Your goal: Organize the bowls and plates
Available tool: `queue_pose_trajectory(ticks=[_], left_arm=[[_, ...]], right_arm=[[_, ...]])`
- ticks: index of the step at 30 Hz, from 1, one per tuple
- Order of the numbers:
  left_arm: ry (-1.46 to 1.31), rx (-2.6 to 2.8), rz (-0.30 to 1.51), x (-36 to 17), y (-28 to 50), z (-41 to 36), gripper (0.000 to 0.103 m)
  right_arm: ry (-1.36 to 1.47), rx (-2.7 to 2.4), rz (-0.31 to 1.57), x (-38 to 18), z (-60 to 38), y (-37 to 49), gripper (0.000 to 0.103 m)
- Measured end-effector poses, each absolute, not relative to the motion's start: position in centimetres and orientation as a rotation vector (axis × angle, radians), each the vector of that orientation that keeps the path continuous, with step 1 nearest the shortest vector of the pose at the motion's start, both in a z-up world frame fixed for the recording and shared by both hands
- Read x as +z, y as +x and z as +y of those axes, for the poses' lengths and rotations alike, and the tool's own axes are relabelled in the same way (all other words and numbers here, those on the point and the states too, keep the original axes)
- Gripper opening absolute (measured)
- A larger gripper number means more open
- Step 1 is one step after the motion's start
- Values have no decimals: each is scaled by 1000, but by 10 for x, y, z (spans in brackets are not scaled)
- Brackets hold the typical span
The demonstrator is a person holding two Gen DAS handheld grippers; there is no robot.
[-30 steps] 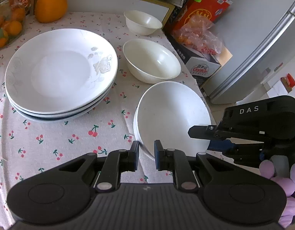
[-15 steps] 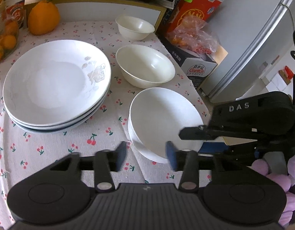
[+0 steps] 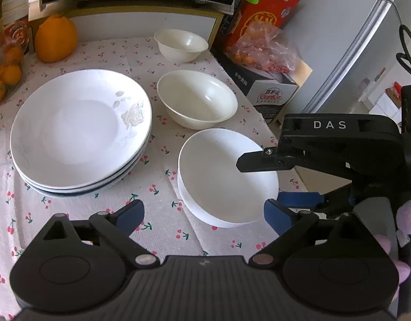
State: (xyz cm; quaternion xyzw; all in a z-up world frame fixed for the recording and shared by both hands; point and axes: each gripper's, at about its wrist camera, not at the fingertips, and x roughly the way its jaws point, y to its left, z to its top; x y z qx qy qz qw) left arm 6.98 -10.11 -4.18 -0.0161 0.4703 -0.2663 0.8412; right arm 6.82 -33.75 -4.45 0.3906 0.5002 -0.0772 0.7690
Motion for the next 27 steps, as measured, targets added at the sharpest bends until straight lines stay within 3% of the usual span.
queue_pose_trajectory(ticks=[5,27], left_arm=[[-10,-561,958,-32,69,-101,101],[65,-456,758,0,122,-94,103]], right_arm=[[812,-150,1055,-37,-339,71,83],[811,-140,942,-36,-357,101,87]])
